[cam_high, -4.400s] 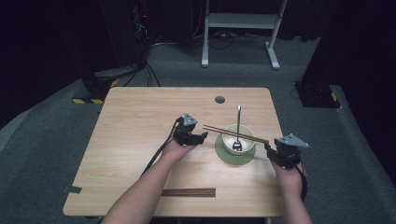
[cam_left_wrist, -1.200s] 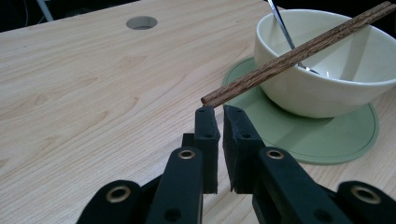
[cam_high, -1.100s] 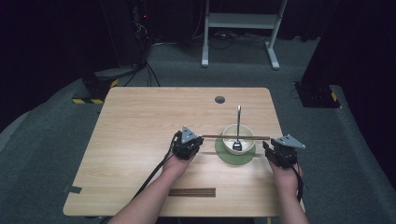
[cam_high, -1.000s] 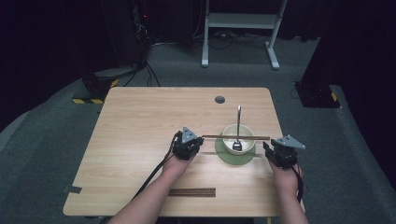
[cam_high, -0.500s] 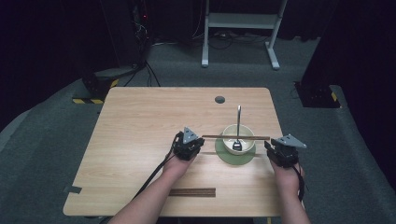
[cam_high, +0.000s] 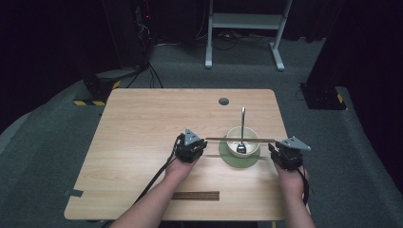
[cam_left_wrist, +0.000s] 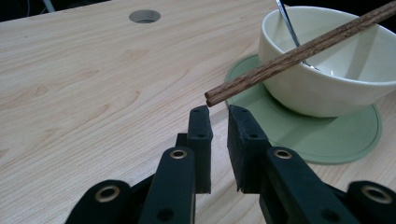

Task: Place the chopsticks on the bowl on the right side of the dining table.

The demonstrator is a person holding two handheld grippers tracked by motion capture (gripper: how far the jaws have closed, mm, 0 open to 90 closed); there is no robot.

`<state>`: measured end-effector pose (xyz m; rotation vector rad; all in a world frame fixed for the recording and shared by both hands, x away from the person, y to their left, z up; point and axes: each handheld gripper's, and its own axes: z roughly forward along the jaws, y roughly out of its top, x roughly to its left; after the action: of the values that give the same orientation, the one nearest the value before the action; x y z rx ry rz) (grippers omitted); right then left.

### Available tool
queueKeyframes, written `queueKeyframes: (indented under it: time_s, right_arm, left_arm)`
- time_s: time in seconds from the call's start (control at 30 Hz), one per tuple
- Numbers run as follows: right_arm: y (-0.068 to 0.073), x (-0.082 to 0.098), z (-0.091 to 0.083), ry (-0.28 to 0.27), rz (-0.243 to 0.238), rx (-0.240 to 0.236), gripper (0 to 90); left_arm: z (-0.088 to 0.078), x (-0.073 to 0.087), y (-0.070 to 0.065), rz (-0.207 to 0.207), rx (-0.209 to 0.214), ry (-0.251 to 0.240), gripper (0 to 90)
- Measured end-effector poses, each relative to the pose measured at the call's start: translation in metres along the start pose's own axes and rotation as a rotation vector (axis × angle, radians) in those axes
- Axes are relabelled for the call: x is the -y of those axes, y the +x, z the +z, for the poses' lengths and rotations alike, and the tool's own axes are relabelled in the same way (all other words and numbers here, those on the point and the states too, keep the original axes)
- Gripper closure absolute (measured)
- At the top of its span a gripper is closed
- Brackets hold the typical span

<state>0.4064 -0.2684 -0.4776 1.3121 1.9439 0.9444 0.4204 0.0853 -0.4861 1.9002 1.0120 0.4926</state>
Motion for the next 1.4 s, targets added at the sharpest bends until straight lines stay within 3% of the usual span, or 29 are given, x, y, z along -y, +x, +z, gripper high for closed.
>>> queueKeyframes:
  time_s: [0.2, 1.4]
  right_arm:
    - [0.0005, 0.0005, 0.0016, 0.002, 0.0, 0.004, 71.0]
    - [-0.0023, 0.0014, 0.0021, 0.003, 0.005, 0.02, 71.8]
  left_arm:
    - [0.0036, 0.0, 0.0011, -0.002, 0.001, 0.006, 79.0]
    - [0.0058, 0.0004, 0.0035, -0.011, -0.005, 0.011, 79.0]
